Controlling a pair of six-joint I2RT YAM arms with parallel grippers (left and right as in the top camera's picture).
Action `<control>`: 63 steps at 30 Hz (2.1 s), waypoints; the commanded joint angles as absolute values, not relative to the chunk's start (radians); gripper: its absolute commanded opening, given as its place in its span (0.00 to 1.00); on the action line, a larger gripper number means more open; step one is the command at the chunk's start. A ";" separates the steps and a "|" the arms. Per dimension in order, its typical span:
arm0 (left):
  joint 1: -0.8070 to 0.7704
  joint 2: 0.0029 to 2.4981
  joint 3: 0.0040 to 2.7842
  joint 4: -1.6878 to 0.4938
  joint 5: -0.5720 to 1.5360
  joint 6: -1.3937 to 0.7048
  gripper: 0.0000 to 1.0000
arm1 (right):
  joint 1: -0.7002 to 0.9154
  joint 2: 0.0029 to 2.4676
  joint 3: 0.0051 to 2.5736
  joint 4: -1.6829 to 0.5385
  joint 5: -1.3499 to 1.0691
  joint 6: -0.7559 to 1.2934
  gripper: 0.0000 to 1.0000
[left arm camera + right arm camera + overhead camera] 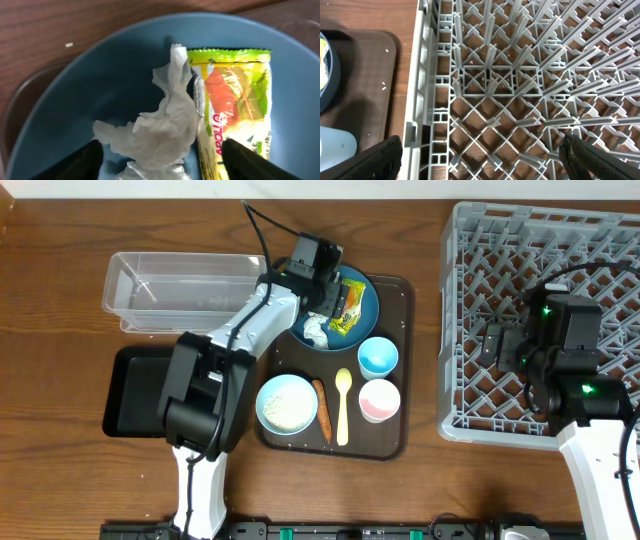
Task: Sort waste into correct bins and load items into the dishwasher rack
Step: 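Grasp the crumpled white tissue with the left gripper and lift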
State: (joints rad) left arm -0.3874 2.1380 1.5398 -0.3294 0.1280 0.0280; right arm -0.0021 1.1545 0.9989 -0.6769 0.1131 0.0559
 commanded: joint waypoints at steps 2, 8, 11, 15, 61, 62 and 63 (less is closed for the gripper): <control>-0.388 2.159 1.555 -0.319 0.120 0.037 0.57 | 0.013 1.147 1.018 -0.678 0.123 0.044 0.99; -0.388 2.159 1.555 -0.308 0.120 0.037 0.28 | 0.013 1.147 1.018 -0.678 0.123 0.044 0.99; -0.388 2.159 1.555 -0.308 0.120 0.037 0.14 | 0.013 1.147 1.018 -0.678 0.123 0.044 0.99; -0.388 2.158 1.555 -0.311 0.120 0.036 0.06 | 0.013 1.147 1.018 -0.678 0.123 0.044 0.99; -0.278 1.864 1.541 -0.647 0.173 0.027 0.51 | 0.013 1.147 1.018 -0.685 0.124 0.044 0.99; -0.293 1.875 1.541 -0.647 0.173 0.027 0.51 | 0.013 1.147 1.018 -0.685 0.124 0.044 0.99; -0.304 1.887 1.541 -0.647 0.172 0.031 0.51 | 0.013 1.147 1.018 -0.685 0.123 0.044 0.99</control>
